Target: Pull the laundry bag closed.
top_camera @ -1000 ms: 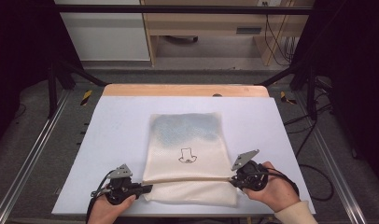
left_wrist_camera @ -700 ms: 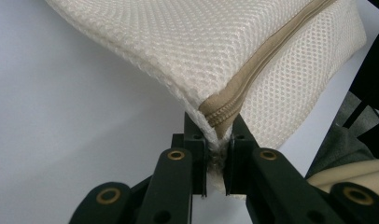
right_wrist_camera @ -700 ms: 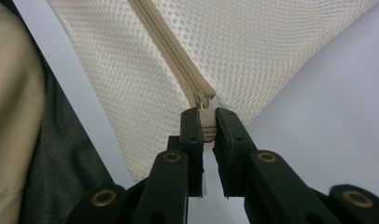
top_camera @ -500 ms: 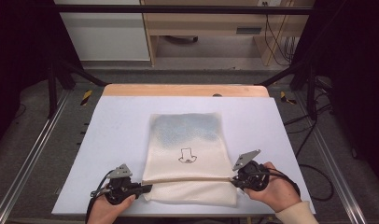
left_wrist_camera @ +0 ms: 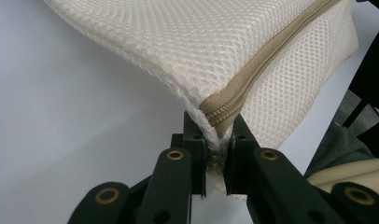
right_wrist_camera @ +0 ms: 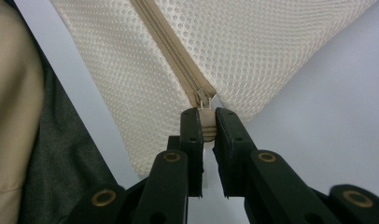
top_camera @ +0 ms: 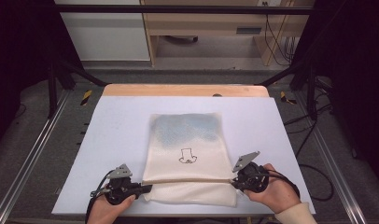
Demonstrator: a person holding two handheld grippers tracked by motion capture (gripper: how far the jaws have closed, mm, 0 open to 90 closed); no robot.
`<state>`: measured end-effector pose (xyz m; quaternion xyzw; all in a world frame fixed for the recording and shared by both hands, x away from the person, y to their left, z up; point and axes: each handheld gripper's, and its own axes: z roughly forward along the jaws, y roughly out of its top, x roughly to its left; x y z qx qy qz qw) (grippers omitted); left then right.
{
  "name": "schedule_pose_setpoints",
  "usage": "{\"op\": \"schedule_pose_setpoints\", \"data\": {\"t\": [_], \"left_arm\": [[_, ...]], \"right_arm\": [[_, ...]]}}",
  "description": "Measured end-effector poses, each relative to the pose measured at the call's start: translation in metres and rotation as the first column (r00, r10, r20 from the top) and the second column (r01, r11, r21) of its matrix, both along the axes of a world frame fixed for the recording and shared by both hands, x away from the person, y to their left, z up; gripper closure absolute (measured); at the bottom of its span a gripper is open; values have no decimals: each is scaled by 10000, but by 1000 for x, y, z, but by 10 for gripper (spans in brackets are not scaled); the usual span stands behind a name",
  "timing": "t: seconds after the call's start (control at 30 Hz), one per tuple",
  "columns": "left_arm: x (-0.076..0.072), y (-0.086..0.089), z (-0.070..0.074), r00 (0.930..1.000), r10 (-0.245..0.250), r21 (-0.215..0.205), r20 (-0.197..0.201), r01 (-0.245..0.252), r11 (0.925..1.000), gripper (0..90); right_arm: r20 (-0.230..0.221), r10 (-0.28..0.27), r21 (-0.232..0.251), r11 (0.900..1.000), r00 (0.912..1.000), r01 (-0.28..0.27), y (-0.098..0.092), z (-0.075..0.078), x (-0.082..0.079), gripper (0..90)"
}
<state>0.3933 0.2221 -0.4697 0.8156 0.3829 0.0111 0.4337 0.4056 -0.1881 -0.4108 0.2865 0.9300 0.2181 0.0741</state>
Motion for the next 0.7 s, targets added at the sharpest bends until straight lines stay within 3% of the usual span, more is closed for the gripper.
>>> {"op": "schedule_pose_setpoints", "data": {"t": [0.43, 0.57, 0.63, 0.7], "left_arm": [[-5, -1, 4, 9999, 102, -71, 124, -101, 9999, 792], [-7, 2, 6, 9990, 439, 121, 131, -440, 9990, 688], [-7, 5, 8, 9971, 747, 164, 163, -750, 9970, 521], [-8, 9, 12, 9952, 919, 323, 332, -929, 9951, 426]], "right_arm": [[-124, -195, 28, 9998, 9997, 195, -2, -4, 0, 819], [-209, -361, 41, 9993, 9991, 362, -1, -7, 1, 789], [-155, -565, 247, 9981, 9983, 568, -2, -5, 2, 662], [28, -807, 700, 9943, 9967, 803, -2, -1, 3, 484]]}}
